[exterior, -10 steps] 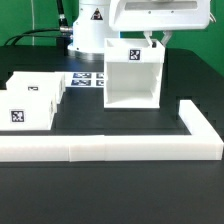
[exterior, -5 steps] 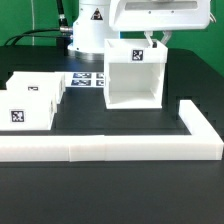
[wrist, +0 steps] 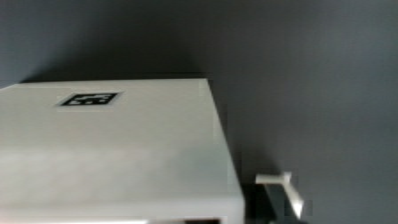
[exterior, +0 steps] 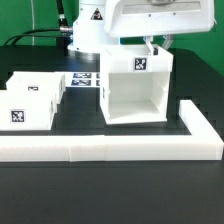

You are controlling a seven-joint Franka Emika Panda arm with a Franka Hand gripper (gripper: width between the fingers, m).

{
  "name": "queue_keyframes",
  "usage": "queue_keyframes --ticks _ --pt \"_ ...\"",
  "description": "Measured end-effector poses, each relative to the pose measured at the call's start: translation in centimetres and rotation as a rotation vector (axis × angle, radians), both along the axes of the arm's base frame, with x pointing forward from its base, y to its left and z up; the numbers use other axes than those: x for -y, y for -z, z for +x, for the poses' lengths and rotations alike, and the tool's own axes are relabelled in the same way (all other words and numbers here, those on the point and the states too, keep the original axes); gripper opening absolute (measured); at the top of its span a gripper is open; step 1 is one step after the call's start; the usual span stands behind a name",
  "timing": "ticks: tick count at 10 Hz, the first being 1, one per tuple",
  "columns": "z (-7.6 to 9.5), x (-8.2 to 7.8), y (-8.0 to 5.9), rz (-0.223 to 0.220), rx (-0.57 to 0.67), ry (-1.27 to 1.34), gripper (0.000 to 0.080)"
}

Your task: Assemble drawer

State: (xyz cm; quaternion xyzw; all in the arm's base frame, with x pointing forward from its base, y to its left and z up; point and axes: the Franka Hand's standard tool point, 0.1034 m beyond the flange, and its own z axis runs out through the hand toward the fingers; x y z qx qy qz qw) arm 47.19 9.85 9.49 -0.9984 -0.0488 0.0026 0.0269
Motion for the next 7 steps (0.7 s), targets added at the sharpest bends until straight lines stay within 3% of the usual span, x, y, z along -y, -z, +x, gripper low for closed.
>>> queue_keyframes --ticks 4,6,7 --pt "6.7 0.5 -0.1 0.016 0.062 0.029 0.0038" --pt "8.5 0.4 -0.2 0.020 0.080 0.036 0.0038" --pt "8.4 0.4 -0.2 0.020 0.081 0.035 0.0038"
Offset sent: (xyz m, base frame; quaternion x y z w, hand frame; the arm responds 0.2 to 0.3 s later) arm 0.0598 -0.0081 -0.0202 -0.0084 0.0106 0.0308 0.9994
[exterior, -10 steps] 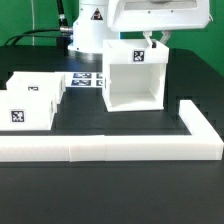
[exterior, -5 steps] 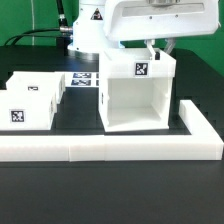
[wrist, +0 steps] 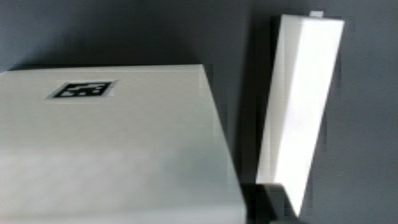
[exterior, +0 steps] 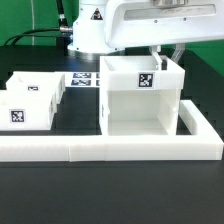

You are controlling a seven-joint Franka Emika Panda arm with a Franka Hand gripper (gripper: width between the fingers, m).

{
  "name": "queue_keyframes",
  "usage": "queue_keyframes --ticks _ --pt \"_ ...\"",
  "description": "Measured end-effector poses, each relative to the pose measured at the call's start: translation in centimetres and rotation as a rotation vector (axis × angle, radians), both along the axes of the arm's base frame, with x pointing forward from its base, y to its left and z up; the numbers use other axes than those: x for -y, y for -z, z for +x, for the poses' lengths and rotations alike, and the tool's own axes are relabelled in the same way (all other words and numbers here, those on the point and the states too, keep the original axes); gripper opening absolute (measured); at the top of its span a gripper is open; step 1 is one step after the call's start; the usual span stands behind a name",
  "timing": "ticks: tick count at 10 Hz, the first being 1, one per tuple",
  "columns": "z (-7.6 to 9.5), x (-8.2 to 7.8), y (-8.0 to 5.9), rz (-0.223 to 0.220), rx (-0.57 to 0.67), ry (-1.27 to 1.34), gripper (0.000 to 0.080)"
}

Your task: Assemble drawer

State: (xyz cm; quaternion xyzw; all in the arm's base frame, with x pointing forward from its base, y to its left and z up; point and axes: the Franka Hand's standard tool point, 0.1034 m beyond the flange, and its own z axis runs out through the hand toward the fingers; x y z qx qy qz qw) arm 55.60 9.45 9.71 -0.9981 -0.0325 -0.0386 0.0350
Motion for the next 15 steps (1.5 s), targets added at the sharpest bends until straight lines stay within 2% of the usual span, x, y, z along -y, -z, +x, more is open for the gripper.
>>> queue_keyframes --ticks 4,6,9,11,15 --pt "0.2 -0.1 -0.1 0.008 0.002 0.078 0.0038" --pt "0.2 -0.3 -0.2 0.024 -0.004 0.234 0.0038" --pt "0.2 -1.3 -0.1 0.050 -0.059 0.627 0.0038" --pt "0.5 -0.8 -0.2 0.059 -0.046 0.703 0.0038" --pt "0.5 -1.6 -0.4 0.100 -0.068 0.911 0.0038"
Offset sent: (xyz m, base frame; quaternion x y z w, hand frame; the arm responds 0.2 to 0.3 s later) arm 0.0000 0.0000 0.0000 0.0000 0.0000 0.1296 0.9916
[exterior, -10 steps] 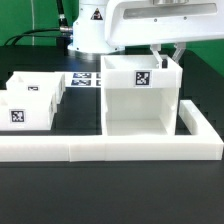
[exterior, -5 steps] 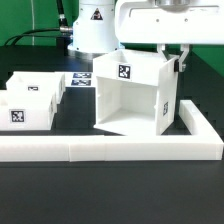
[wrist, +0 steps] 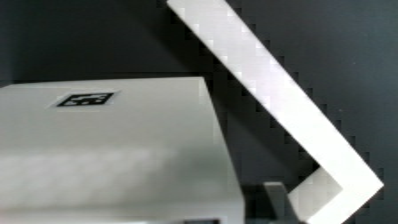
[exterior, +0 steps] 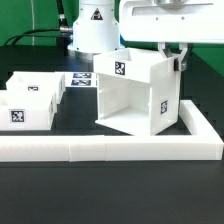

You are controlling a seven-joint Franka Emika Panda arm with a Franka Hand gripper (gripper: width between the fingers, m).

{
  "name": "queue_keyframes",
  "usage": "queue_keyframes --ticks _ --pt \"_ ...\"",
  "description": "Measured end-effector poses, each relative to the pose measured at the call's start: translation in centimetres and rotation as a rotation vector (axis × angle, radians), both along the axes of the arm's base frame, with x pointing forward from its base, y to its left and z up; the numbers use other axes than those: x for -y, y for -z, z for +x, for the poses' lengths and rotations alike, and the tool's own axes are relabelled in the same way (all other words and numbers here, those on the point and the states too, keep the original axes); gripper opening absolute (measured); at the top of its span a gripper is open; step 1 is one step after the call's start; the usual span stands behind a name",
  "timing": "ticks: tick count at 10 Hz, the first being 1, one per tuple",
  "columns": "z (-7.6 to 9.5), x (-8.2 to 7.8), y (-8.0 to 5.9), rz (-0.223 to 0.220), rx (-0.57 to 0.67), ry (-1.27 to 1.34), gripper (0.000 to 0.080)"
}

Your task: Assemble drawer

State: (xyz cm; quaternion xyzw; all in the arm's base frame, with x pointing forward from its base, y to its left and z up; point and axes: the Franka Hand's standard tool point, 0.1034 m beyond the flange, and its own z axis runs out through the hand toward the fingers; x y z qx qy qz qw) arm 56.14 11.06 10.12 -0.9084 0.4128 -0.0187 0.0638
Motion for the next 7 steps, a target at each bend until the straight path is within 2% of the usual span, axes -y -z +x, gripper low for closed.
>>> queue_keyframes --ticks 2,3,6,7 --pt "0.1 0.8 0.0 0.051 -0.029 0.267 0.0038" --pt "-0.3 1.1 0.2 0.073 -0.098 0.443 0.0038" --pt "1.5 1.2 0.5 0.134 -0.128 0.717 0.0038" --pt "2.2 1.3 0.5 0.141 -0.125 0.743 0.0038"
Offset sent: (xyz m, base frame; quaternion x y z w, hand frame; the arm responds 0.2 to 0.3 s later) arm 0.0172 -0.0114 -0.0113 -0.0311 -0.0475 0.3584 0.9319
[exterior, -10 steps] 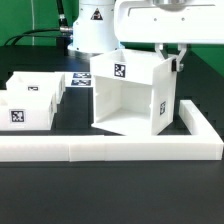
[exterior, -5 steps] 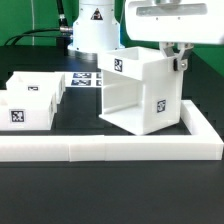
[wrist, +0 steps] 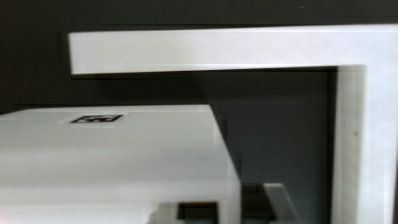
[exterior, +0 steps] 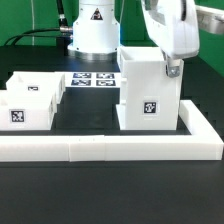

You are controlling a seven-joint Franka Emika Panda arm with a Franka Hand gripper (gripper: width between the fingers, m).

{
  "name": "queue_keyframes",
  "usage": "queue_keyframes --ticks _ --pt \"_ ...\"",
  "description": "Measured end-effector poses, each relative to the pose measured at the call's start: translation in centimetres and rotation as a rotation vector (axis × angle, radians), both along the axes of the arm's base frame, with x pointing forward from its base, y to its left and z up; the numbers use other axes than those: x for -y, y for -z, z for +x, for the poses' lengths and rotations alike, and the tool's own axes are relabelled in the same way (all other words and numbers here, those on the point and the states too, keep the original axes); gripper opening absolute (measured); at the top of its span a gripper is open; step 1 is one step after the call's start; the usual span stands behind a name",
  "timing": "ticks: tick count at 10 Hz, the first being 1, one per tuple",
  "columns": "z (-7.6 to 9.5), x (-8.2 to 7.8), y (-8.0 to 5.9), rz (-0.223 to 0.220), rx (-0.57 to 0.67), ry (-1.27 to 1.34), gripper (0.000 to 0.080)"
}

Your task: Assemble drawer

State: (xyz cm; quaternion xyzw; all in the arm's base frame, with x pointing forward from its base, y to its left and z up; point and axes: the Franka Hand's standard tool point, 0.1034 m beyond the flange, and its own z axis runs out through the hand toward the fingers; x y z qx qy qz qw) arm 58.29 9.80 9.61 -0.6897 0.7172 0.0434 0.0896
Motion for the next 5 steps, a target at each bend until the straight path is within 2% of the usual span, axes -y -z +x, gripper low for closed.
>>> queue_keyframes --ticks 4,5 --pt "2.9 -2.2 -0.1 0.017 0.000 -0.077 0.0038" --pt "4.0 -2.2 -0.1 0.019 0.007 -0.087 0.0038"
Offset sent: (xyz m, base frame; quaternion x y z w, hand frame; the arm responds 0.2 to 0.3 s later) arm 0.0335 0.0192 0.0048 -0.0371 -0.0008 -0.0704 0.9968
